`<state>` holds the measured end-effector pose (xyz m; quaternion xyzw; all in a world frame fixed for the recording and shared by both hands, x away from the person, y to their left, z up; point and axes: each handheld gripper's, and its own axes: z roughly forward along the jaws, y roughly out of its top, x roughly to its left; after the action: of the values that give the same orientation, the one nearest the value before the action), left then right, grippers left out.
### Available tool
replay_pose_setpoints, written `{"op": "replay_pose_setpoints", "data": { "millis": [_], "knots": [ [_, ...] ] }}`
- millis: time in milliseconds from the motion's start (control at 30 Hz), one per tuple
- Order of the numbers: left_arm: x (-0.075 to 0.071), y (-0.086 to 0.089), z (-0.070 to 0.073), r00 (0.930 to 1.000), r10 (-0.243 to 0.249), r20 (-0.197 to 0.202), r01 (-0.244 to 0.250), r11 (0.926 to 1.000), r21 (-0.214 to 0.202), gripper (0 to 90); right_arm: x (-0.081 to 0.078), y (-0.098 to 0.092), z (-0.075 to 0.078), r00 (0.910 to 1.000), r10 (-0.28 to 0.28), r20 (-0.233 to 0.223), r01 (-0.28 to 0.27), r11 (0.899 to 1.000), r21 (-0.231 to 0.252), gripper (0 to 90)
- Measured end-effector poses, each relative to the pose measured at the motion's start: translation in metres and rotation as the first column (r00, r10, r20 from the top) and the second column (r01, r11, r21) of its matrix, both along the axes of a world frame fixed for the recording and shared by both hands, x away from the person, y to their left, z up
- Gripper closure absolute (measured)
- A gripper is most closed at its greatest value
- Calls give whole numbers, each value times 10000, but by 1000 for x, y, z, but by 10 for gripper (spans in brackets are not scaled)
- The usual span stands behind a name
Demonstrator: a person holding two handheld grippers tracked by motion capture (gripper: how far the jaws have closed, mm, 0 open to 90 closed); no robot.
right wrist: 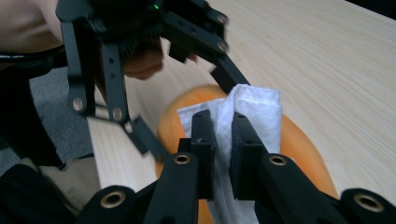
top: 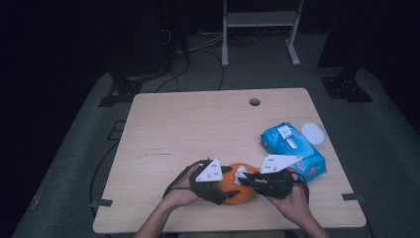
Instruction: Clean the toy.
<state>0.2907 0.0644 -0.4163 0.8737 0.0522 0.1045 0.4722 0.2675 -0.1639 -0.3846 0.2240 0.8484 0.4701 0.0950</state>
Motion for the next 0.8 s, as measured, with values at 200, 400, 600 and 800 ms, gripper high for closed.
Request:
{"op": "replay_pose_setpoints", "data": {
  "millis": [200,400,600,800],
  "knots": [
    [5,7,-1,9998,201,57,-202,9996,188,294,6,-9,-3,9997,-224,-64,223,9995,-211,812],
    [8,7,1,9982,553,-244,-554,9985,-49,226,14,-26,-11,9961,-725,-509,715,9972,-217,812],
    [-1,-2,2,9999,-53,155,53,10000,28,245,5,-13,-3,9993,-284,-233,284,9996,3,812],
    [0,2,1,9994,-139,307,130,9995,301,290,0,1,-2,9996,241,-172,-243,9996,-118,811]
  ]
}}
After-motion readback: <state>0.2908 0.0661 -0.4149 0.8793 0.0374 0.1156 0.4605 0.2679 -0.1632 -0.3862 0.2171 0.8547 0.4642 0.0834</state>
